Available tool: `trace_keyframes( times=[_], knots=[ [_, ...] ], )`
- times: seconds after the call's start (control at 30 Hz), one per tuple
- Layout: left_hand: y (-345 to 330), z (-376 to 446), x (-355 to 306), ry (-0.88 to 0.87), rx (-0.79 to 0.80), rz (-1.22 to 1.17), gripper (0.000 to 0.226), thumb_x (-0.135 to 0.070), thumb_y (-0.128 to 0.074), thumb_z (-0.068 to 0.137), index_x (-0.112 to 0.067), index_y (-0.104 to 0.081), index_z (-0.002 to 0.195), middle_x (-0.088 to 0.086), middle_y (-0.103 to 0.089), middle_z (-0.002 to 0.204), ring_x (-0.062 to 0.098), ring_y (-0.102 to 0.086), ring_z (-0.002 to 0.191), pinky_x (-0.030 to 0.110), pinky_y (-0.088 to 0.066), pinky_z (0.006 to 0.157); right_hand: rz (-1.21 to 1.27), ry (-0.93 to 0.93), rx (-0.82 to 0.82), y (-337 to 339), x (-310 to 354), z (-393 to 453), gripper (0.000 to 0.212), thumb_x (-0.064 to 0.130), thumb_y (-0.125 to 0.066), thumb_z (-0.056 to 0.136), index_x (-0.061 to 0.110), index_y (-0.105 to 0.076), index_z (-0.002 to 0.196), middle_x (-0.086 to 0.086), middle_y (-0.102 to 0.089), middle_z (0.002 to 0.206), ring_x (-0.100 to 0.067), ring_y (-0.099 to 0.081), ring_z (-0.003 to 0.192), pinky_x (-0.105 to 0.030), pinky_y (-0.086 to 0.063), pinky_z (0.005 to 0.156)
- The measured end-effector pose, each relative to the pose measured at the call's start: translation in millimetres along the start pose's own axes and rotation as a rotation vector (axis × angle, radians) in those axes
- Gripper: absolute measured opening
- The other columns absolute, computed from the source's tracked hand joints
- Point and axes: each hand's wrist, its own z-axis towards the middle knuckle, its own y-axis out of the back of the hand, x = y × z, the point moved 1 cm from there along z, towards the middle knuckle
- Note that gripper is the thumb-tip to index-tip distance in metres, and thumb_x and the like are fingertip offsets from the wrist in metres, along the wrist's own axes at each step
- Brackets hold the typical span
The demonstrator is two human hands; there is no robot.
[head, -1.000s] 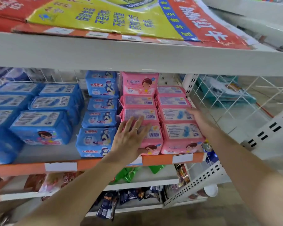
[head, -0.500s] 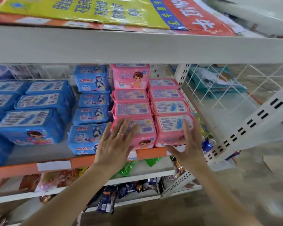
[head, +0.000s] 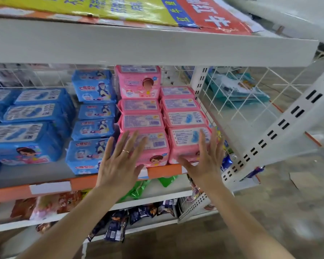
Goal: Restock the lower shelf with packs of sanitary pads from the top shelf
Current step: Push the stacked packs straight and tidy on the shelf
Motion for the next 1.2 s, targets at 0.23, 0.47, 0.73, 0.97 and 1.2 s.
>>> trace_keyframes(
  times=[0.23,0.47,0.73,0.97,1.2],
  knots=[
    [30.5,-70.3,29.2,0.193,-0.072,-0.035,0.078,-0.049,-0.057,0.09,-0.021,-0.029,0.157,0.008,-0.021,0.166,0.034,-0.02,0.152,0.061,-0.023,0.119,0.057,0.243,-0.034,2.8,73.7,-58.6,0.106,0.073,-0.049,0.082,0.023,0.003,0.16,-0.01,0.014,0.167,-0.038,0.014,0.153,-0.065,0.0,0.117],
    [42.9,-140.9,93.4,0.462,0.025,0.002,0.081,-0.057,-0.043,0.091,-0.027,-0.014,0.16,0.004,-0.012,0.168,0.033,-0.015,0.153,0.059,-0.022,0.119,0.076,0.667,0.041,-39.3,178.5,-89.4,0.101,0.042,-0.073,0.086,0.021,-0.009,0.161,-0.015,-0.004,0.167,-0.039,-0.002,0.154,-0.065,-0.01,0.12],
    [57.9,-170.8,169.5,0.582,0.024,0.03,0.093,-0.037,-0.074,0.084,-0.022,-0.021,0.159,0.008,-0.015,0.167,0.036,-0.017,0.152,0.061,-0.025,0.118,-0.156,0.694,0.217,-97.3,247.6,-37.9,0.098,0.049,-0.066,0.087,0.021,-0.007,0.16,-0.014,0.007,0.167,-0.036,0.008,0.154,-0.057,0.003,0.12],
    [67.9,-186.0,236.0,0.653,-0.034,0.035,0.078,-0.05,-0.058,0.089,-0.017,-0.031,0.155,0.013,-0.006,0.167,0.042,-0.014,0.151,0.068,-0.027,0.112,-0.296,0.769,0.174,-128.0,261.5,-3.0,0.062,0.05,-0.049,0.096,0.025,-0.041,0.152,-0.004,-0.026,0.164,-0.03,-0.02,0.153,-0.061,-0.018,0.119],
    [75.2,-213.2,293.5,0.73,-0.144,-0.075,0.097,-0.084,-0.028,0.083,-0.016,-0.03,0.153,0.016,-0.01,0.166,0.049,-0.02,0.144,0.074,-0.04,0.097,-0.223,0.728,0.052,-127.5,265.6,-15.7,0.065,0.054,-0.044,0.094,0.022,-0.045,0.15,-0.002,-0.027,0.164,-0.026,-0.026,0.151,-0.06,-0.019,0.119]
  ],
)
